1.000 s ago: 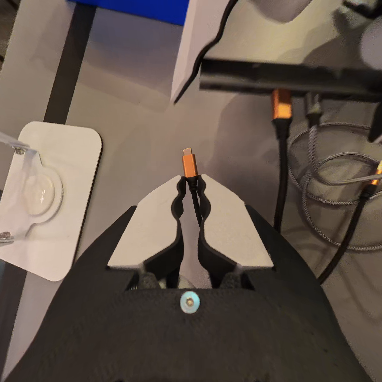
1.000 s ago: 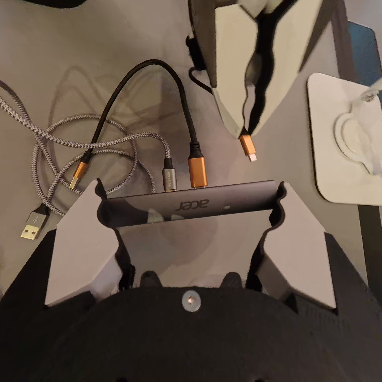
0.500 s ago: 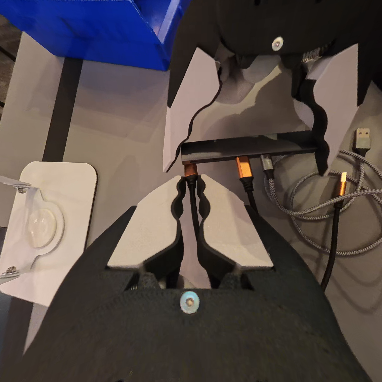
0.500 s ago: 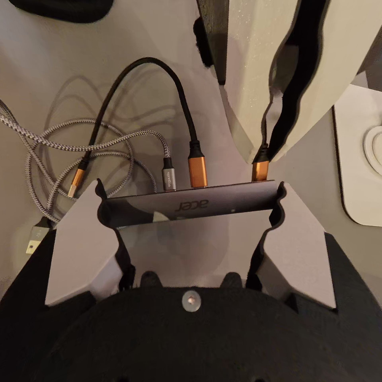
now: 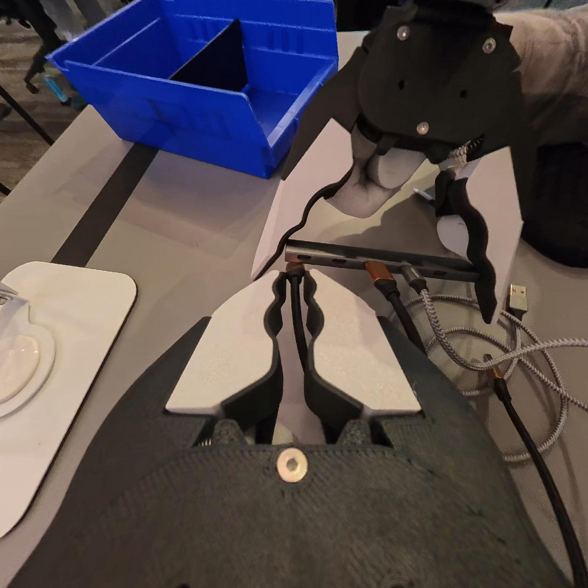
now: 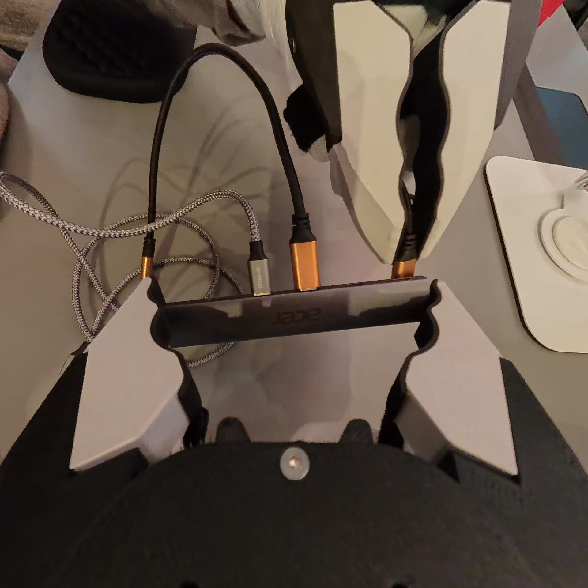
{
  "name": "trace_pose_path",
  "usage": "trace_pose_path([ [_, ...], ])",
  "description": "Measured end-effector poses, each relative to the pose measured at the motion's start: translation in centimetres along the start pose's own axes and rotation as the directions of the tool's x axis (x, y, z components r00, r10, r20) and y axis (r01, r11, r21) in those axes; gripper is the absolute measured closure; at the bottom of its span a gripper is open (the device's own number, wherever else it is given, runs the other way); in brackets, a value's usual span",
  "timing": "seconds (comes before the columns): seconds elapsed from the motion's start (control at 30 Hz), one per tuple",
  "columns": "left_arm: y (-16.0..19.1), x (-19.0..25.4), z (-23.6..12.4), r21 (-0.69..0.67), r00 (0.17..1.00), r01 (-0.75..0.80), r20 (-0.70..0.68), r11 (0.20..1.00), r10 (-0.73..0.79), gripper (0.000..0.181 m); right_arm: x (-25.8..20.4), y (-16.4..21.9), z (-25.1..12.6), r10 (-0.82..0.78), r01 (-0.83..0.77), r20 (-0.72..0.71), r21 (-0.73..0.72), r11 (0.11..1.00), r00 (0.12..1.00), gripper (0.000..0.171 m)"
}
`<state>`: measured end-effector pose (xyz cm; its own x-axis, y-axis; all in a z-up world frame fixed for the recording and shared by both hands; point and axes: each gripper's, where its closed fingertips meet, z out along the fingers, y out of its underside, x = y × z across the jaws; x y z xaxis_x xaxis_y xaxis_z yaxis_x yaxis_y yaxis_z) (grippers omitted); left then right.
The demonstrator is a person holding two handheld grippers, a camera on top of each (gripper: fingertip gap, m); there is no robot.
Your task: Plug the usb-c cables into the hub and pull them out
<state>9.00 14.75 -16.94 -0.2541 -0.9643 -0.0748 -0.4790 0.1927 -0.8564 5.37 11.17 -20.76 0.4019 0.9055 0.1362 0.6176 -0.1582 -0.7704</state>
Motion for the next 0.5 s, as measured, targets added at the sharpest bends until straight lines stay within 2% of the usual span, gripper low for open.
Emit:
trace_pose_path([
  [0.17, -0.16, 0.11, -0.05, 0.076, 0.997, 0.081, -0.016, 0.994, -0.08, 0.17, 0.27, -0.53, -0.31, 0.001, 0.0, -0.015, 0.025, 1.0, 1.0, 0.017],
  [0.5, -0.07, 0.21, -0.43, 0.028, 1.0, -0.02, -0.006, 0.999, 0.02, 0.171, 0.25, -1.01, -0.92, 0.015, -0.015, 0.006, 0.053, 0.999, 1.0, 0.018],
])
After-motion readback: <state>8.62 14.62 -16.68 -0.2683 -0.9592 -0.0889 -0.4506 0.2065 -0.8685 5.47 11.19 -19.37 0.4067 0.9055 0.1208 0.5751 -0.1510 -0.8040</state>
